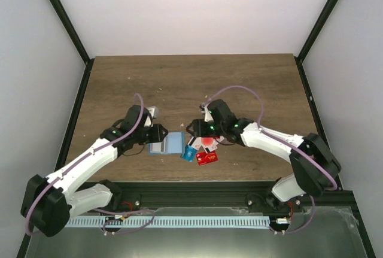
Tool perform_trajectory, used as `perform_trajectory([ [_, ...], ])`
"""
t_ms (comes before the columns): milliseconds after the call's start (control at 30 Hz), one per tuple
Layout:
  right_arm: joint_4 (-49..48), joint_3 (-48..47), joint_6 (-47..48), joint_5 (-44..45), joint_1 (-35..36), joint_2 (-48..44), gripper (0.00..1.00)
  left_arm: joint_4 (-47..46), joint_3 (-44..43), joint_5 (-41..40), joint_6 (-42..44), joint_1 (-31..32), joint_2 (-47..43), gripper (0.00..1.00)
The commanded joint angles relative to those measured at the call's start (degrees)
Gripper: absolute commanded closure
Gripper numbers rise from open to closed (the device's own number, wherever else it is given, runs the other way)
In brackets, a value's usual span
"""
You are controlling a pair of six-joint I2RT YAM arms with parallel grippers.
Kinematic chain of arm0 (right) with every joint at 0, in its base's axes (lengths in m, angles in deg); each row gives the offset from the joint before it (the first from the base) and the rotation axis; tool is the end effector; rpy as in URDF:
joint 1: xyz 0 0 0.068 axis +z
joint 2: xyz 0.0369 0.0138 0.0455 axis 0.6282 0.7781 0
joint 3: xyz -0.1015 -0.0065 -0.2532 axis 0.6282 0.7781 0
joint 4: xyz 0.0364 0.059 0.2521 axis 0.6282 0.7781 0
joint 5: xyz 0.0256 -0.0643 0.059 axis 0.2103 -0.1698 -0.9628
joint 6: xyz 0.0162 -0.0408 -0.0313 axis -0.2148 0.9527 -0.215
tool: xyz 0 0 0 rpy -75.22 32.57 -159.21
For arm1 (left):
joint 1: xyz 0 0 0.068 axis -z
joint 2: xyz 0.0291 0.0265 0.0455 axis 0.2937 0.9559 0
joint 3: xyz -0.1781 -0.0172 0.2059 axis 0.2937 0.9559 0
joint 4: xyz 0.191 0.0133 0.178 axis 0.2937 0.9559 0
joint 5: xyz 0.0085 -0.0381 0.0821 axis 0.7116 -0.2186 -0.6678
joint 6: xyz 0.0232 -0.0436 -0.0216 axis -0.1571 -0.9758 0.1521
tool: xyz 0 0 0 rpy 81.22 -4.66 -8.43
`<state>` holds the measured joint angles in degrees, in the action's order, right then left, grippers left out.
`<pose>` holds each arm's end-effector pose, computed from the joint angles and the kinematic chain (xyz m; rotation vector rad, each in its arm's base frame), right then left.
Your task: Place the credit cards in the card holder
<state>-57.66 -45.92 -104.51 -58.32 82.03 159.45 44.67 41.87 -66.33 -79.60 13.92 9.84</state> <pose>0.2233 0.2265 0.2151 -0.3179 2.4736 1.1015 0.1808 -0.1172 0.2334 0.0698 2.5307 -0.7304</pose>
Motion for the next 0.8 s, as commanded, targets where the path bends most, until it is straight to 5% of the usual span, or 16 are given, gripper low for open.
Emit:
perform_trajectory([
  [0,11.9,4.3,1.2,16.6,-0.8,-2.0,0.44,-8.8,1.1,4.8,0.1,3.3,3.8,0.73],
  [333,17.6,12.8,-4.7,18.5,0.3,-5.4,0.45,-19.0,-2.8,6.8,1.1,15.0,21.4,0.71],
  [767,5.9,23.9,-11.7,9.2,1.9,-10.3,0.49,-20.6,-8.2,6.7,4.6,20.6,37.5,0.73],
])
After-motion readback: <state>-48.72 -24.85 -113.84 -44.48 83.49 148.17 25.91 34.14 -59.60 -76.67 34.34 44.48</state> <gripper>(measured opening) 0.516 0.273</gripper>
